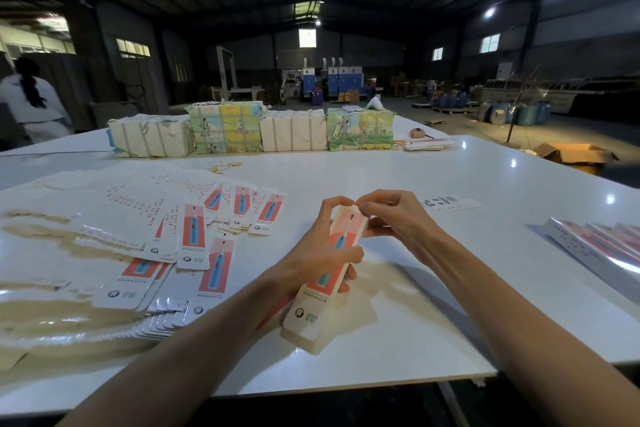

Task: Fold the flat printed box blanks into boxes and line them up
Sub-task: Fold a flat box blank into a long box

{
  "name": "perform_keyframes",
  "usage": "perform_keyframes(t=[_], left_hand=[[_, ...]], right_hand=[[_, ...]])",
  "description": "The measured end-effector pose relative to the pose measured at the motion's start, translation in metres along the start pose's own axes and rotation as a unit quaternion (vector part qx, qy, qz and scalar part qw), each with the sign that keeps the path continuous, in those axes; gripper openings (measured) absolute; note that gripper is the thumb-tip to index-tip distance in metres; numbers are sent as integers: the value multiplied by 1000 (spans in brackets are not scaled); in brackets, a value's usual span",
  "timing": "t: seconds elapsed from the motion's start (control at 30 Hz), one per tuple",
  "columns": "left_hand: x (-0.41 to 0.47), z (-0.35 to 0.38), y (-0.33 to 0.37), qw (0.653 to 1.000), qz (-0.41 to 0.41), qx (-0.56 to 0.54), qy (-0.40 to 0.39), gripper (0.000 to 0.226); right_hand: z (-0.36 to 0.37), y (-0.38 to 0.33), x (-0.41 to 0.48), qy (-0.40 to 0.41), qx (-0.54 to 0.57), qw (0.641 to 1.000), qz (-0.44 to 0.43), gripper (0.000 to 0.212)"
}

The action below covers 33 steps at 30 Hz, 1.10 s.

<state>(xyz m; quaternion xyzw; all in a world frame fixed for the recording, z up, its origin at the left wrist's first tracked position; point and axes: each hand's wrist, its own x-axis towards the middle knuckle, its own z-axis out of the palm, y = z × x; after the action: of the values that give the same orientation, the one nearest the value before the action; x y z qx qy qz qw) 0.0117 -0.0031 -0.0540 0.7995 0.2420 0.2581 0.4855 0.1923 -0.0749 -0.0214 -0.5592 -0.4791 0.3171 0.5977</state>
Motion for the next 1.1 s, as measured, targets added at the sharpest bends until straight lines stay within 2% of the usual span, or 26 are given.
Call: perform_keyframes(t=[0.13, 0.3, 0.43, 0.63, 0.83, 0.9, 0.97, 1.03, 1.1], left_hand=[[0, -1, 1, 1000, -5, 12, 24, 84], [0, -5, 0, 998, 23, -24, 51, 93], [0, -4, -1, 998, 17, -21, 63, 78], [1, -2, -1, 999, -6, 6, 51, 78], [3, 0, 0, 994, 4, 84, 65, 83], [5, 0, 0, 997, -6, 35, 62, 82], [8, 0, 0, 996, -31, -63, 60, 80], [11, -2, 0, 983, -61, -156, 73, 83], [14, -5, -1, 957, -83, -258, 108, 86]], right_hand=[[2, 1, 1, -7, -1, 1000, -24, 17], [8, 7, 1, -41, 15, 998, -41, 21], [13, 10, 0, -29, 2, 997, -65, 17], [10, 12, 1, -19, 4, 998, -56, 14], [13, 14, 4, -11, 40, 999, -20, 11], [16, 16, 4, -15, 58, 998, -13, 14], [24, 19, 3, -2, 42, 999, -19, 19], [31, 19, 2, 28, 2, 999, -33, 29], [32, 17, 2, 62, -68, 994, -62, 39]])
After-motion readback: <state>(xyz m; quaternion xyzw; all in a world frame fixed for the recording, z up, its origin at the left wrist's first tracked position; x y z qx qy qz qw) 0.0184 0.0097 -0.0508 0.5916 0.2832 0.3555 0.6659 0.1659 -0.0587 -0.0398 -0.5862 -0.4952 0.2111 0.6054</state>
